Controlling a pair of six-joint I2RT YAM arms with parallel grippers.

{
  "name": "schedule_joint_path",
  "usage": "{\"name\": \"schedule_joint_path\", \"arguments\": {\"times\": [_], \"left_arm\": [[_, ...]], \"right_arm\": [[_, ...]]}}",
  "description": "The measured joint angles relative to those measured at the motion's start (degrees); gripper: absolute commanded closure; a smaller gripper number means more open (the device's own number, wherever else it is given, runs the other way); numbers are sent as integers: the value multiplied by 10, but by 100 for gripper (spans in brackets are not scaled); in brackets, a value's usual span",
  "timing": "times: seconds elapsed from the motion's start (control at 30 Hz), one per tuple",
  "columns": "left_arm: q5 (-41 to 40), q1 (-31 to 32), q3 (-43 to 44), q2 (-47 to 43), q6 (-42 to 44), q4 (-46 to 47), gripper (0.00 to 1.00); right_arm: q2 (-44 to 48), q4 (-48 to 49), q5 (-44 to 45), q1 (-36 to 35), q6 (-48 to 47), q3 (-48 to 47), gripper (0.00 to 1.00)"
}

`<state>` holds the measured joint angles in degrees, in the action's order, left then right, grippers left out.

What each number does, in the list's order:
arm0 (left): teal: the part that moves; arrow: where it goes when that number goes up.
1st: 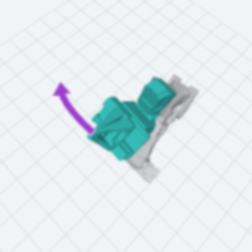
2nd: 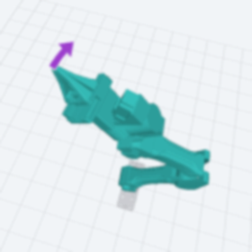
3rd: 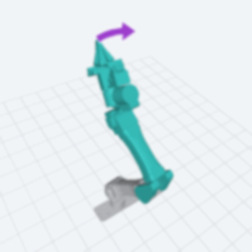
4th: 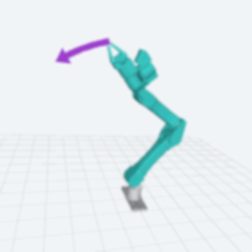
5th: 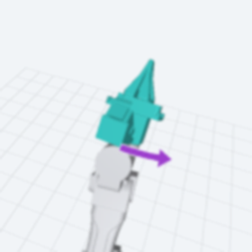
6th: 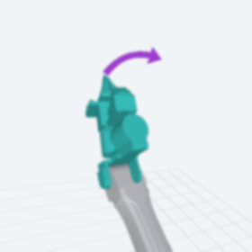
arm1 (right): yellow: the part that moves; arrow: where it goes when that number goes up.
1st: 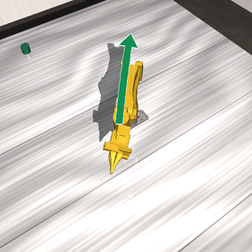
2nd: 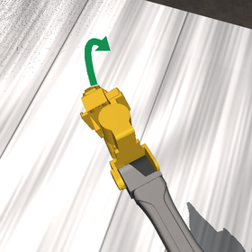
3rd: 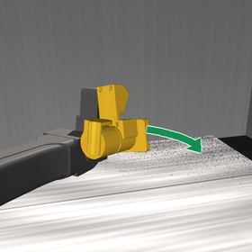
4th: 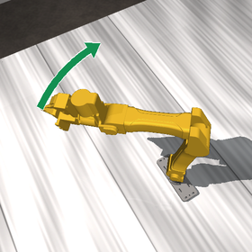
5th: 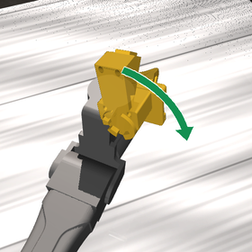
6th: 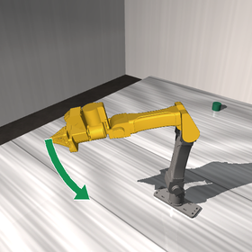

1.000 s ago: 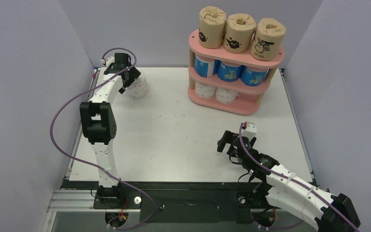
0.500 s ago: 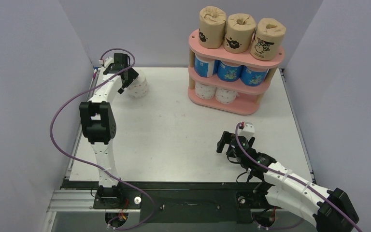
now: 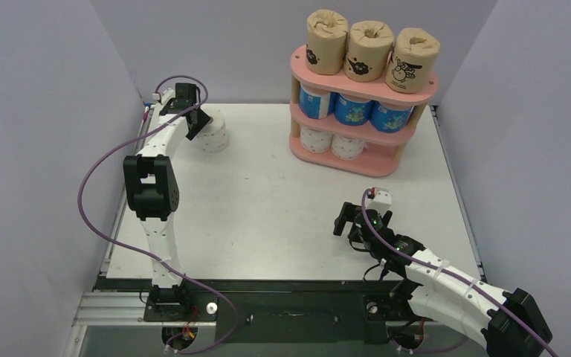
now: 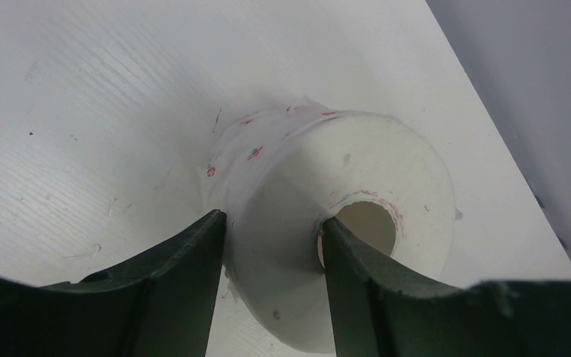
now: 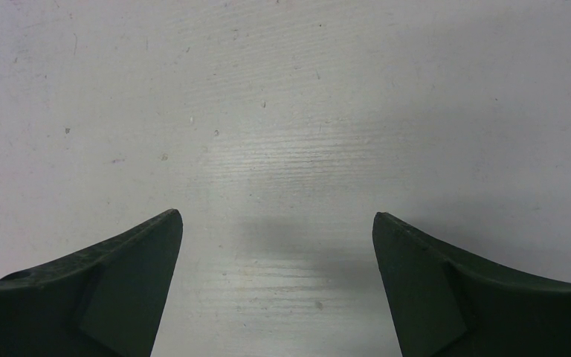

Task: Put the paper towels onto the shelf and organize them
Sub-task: Pick up the paper towel from the center of the board, then place the paper towel at the center of the board.

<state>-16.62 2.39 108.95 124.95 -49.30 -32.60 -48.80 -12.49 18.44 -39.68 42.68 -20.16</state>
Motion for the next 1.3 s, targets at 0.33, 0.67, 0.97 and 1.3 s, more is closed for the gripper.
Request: {"name": "schedule_joint_path", "arguments": {"times": [0.33, 0.67, 0.97, 1.3], "left_arm": [[15, 2, -99, -70, 9, 27, 65], [20, 128, -324, -314, 25, 38, 64], [-3, 377, -418, -429, 27, 77, 63], [-62, 529, -471, -418, 24, 113, 63]], "right_arm": [[37, -28, 10, 0, 1, -2, 6], [93, -93, 58, 3, 0, -48, 1], [153, -160, 60, 48, 40, -94, 0], [213, -198, 3, 75, 97, -108, 0]]}}
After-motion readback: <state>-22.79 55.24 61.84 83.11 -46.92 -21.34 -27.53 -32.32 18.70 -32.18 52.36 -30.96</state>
